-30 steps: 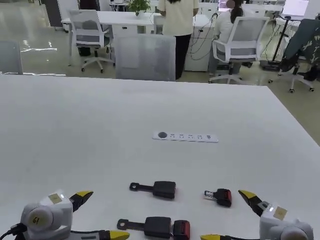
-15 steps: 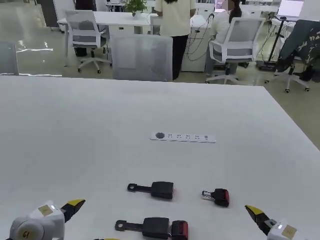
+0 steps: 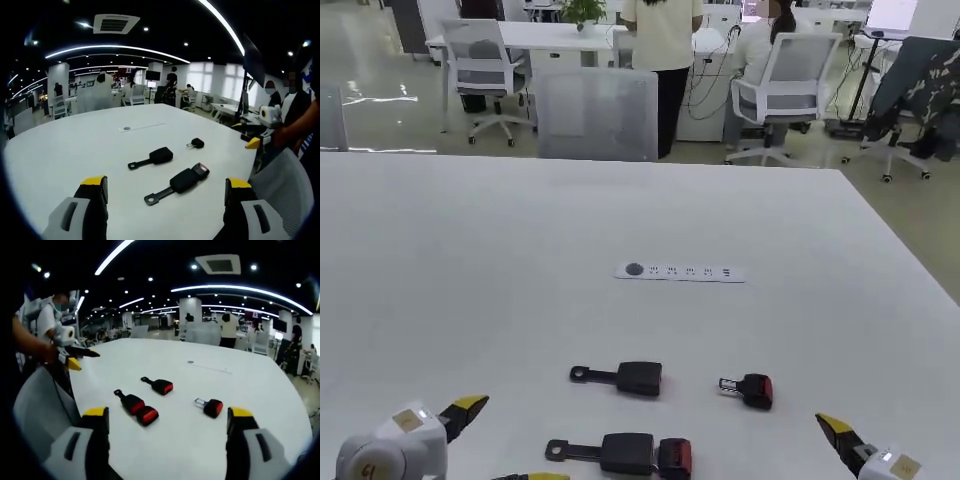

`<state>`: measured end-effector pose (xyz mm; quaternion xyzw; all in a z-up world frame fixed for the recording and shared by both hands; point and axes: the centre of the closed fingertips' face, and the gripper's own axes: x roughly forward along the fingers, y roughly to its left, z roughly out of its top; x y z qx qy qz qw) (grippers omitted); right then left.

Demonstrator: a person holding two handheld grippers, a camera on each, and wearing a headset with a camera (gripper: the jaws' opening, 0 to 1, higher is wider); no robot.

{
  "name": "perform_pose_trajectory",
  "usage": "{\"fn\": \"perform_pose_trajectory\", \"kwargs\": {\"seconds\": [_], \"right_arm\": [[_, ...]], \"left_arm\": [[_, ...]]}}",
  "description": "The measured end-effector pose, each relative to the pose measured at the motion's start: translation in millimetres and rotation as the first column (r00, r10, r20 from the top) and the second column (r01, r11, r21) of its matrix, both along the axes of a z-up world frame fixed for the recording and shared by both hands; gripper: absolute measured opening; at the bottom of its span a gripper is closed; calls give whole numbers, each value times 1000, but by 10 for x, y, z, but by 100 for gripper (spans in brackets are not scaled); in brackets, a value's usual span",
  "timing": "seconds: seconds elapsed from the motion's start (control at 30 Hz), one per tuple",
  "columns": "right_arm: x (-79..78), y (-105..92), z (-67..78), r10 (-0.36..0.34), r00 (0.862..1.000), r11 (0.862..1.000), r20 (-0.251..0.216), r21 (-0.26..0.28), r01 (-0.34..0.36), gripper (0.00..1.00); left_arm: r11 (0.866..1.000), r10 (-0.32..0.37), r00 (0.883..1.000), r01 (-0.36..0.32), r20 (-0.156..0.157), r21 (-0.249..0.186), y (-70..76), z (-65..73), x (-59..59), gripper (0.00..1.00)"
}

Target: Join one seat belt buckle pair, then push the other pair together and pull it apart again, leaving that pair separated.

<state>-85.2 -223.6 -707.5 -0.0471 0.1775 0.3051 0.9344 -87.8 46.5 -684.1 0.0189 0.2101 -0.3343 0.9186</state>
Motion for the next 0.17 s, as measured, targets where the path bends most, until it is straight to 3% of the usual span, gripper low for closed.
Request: {"fn": "perform_pose_trajectory", "kwargs": {"seconds": [0.17], "right_arm": [[-13, -12, -29, 0, 1000, 1000, -7, -5, 0, 98]], "left_arm": [[1000, -5, 1000, 5, 1, 7, 1, -8, 0, 100]]}}
